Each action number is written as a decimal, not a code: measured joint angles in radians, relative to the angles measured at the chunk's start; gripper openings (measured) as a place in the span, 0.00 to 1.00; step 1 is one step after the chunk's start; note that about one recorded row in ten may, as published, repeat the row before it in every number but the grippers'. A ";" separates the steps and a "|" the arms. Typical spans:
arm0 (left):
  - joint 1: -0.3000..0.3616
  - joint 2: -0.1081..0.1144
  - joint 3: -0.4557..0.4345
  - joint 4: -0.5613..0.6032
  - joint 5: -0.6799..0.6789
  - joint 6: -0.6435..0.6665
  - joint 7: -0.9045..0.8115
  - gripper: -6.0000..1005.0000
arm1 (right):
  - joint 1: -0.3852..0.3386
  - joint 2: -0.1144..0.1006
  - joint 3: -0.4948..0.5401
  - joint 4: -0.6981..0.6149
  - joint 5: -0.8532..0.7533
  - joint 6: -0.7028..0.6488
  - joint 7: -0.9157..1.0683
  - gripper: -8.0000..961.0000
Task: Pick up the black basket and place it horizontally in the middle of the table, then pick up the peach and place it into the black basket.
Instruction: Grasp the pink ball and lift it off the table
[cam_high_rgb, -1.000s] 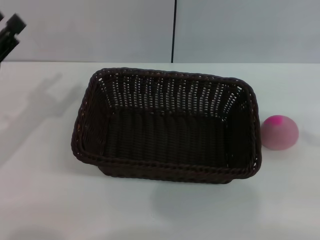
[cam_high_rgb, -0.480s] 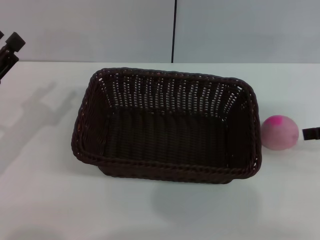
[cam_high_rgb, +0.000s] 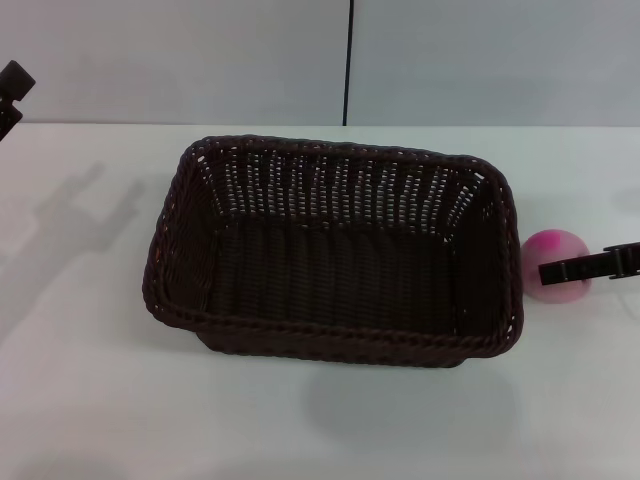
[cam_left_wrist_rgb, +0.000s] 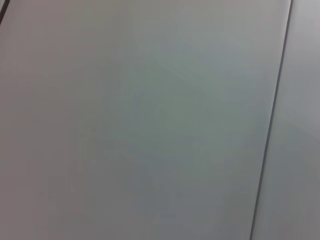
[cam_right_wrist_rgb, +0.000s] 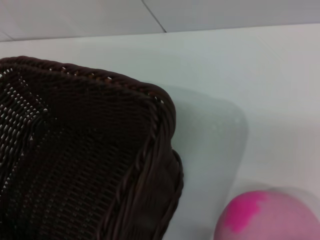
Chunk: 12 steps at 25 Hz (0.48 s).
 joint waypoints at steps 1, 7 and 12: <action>0.000 0.000 0.000 0.000 0.000 0.000 0.000 0.67 | -0.001 0.000 -0.005 -0.004 -0.001 0.002 0.010 0.81; 0.000 0.000 -0.003 -0.007 -0.001 -0.004 0.000 0.67 | -0.010 -0.002 0.004 -0.014 0.001 0.003 0.022 0.74; 0.002 0.001 -0.017 -0.009 -0.001 -0.002 0.000 0.67 | -0.033 0.000 0.004 -0.040 0.004 0.004 0.026 0.60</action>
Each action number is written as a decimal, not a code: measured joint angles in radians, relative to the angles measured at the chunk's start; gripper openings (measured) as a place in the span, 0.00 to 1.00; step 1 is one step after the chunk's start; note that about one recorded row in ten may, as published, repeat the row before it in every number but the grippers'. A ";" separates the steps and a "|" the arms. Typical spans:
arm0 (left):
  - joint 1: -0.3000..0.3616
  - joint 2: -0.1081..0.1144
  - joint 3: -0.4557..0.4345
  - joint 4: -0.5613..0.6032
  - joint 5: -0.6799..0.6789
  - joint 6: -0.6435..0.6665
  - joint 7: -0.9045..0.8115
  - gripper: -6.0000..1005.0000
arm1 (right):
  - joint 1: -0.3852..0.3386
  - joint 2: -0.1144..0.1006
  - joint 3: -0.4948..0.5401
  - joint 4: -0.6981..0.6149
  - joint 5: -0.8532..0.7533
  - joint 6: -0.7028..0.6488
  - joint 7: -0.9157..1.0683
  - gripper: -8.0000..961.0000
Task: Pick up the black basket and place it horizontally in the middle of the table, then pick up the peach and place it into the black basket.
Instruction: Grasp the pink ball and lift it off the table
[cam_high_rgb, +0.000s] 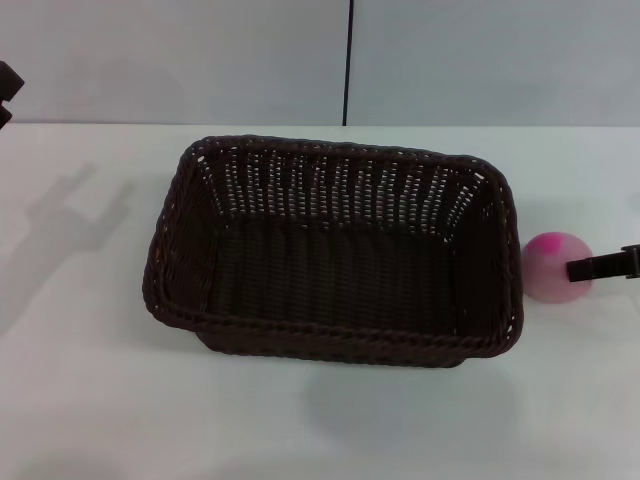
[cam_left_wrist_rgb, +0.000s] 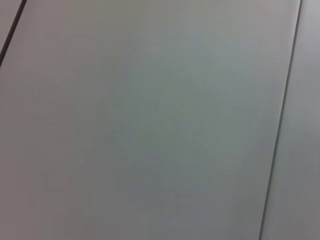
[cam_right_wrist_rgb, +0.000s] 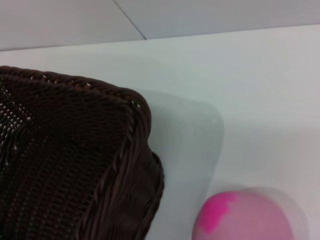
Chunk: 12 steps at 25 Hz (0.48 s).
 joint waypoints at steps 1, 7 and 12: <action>0.000 0.000 -0.001 0.000 0.000 0.000 0.000 0.67 | -0.004 0.002 0.000 -0.005 0.002 0.002 0.000 0.55; 0.000 0.000 -0.003 -0.002 0.000 -0.006 0.000 0.66 | -0.016 0.004 0.005 -0.009 0.006 0.005 0.000 0.25; 0.001 0.000 -0.003 -0.011 0.002 -0.003 0.000 0.66 | -0.051 0.005 0.051 -0.085 0.040 -0.018 0.001 0.02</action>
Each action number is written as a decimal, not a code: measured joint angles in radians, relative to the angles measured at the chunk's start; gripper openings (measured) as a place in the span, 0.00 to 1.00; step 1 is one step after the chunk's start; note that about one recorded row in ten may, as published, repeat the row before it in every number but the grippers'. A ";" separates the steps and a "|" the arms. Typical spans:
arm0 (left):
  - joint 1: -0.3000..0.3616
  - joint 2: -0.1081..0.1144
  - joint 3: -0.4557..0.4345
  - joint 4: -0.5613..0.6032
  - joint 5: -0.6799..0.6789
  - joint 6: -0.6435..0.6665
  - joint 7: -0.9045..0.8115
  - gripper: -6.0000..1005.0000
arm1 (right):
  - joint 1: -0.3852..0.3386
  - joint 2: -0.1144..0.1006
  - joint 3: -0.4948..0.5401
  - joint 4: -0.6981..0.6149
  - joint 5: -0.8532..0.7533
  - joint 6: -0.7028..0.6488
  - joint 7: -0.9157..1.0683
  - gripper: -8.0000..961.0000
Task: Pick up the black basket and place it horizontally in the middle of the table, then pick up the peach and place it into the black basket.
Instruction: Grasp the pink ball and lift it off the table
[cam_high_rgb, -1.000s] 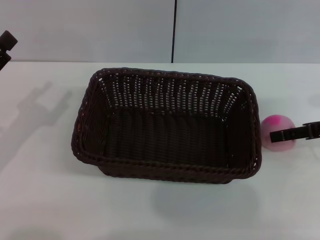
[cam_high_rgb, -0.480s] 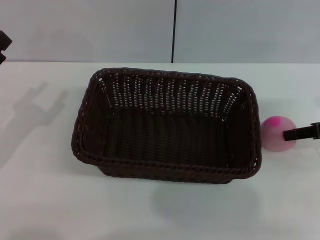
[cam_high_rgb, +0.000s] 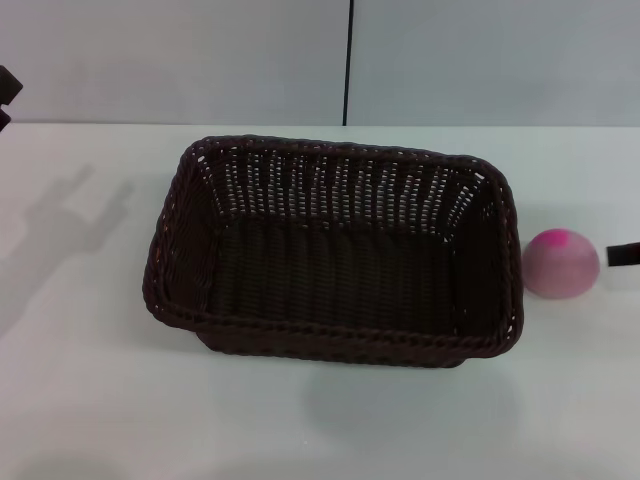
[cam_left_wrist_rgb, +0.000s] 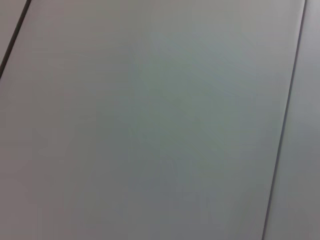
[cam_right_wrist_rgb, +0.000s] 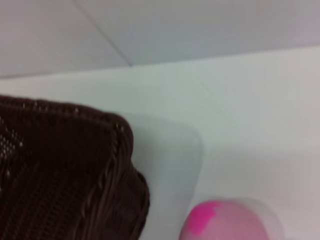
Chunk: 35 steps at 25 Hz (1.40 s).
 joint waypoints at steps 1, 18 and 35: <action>0.000 0.000 0.000 0.000 0.000 0.000 0.000 0.66 | 0.000 0.000 0.000 0.000 0.000 0.000 0.000 0.02; 0.003 -0.001 0.008 -0.005 0.004 0.004 0.000 0.67 | -0.018 -0.018 0.025 -0.025 -0.002 -0.078 0.002 0.13; 0.013 -0.004 0.017 -0.007 0.005 0.031 -0.002 0.67 | 0.045 -0.037 0.022 0.160 -0.018 0.047 -0.049 0.66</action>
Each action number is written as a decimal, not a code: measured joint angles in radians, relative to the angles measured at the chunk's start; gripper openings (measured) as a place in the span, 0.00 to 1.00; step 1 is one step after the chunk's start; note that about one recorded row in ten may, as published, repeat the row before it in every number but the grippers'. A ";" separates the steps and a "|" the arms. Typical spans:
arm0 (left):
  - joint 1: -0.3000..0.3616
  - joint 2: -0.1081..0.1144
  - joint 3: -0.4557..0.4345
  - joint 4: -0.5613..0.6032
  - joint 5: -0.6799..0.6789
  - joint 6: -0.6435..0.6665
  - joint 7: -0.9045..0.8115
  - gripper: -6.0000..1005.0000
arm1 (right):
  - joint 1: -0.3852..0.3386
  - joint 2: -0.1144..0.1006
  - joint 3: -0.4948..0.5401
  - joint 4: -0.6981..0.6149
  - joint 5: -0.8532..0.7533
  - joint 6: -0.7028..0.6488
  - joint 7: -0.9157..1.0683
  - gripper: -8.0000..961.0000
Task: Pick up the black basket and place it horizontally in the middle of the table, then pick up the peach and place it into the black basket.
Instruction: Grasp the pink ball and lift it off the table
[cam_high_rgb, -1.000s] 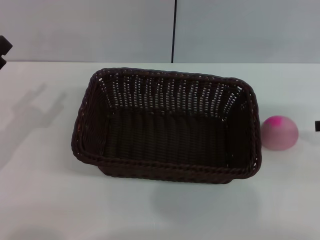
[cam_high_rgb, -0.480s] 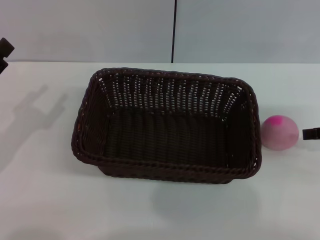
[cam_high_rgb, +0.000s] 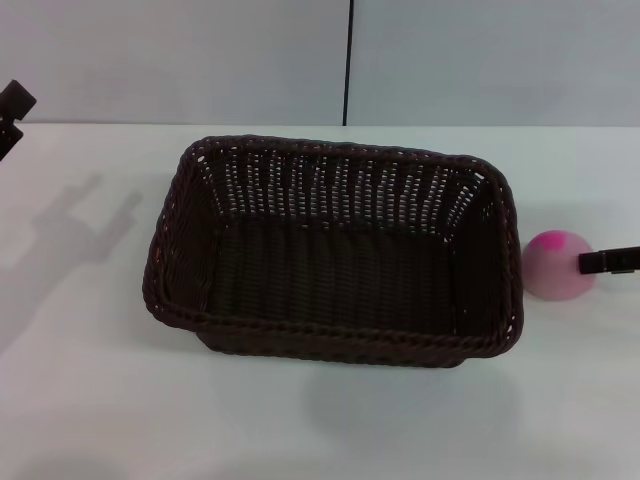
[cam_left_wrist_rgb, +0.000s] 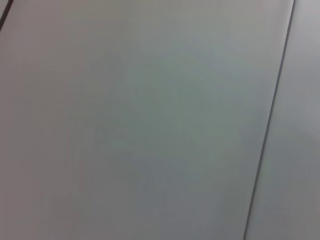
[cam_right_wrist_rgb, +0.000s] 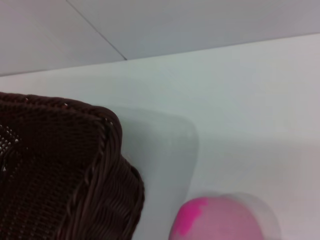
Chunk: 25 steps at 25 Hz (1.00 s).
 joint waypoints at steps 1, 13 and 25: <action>0.000 0.000 0.000 -0.001 0.000 0.002 0.000 0.67 | 0.005 -0.001 0.000 0.011 0.000 0.004 -0.009 0.67; -0.004 0.000 0.000 -0.007 -0.006 0.026 0.000 0.67 | 0.017 0.005 -0.020 0.041 -0.003 0.032 -0.040 0.62; -0.010 -0.002 0.000 -0.010 -0.004 0.026 0.000 0.67 | 0.010 0.007 0.005 0.039 0.013 0.052 -0.040 0.19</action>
